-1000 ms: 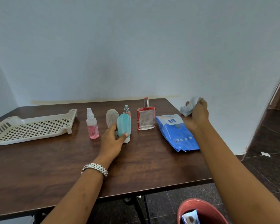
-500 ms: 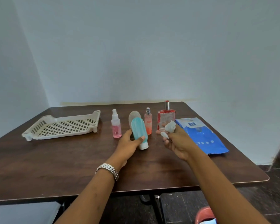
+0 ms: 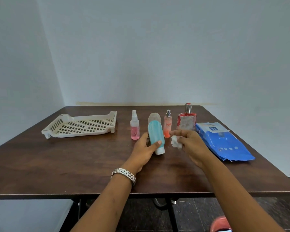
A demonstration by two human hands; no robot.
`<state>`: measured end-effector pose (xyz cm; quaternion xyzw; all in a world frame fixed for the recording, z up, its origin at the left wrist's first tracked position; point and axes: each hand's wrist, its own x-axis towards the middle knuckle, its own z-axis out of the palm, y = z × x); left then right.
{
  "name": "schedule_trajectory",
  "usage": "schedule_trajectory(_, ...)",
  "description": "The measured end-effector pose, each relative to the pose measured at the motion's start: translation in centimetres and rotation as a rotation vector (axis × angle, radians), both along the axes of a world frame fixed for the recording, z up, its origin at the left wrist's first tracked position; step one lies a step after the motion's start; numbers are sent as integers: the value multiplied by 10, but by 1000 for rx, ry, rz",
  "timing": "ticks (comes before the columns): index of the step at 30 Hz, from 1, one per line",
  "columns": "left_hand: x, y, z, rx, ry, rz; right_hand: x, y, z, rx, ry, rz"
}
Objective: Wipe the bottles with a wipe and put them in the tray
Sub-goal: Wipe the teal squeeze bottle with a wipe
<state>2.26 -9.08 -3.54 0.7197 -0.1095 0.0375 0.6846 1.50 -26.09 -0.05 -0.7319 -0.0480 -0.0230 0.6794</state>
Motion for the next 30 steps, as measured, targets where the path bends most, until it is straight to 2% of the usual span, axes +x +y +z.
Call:
schedule_trajectory(4,0,3,0,-39,0,-5,-8,6,-5,-161,-197,-147)
schedule_trajectory(7,-1,3,3,-186,85,-67,-11,8,-9,-163,-276,-273)
schedule_trajectory(11,-3,7,13,-543,345,-201,-20,19,-13,-37,-271,-223)
schedule_trajectory(14,0,10,13,-649,450,-168,-27,30,-18,29,-267,-203)
schedule_trajectory(18,5,12,10,-790,498,-137,-32,37,-29,-96,-282,-215)
schedule_trajectory(23,6,10,8,-794,482,-97,-32,40,-29,-204,-332,-258)
schedule_trajectory(30,9,11,7,-790,478,-97,-27,62,-28,-220,-348,-318)
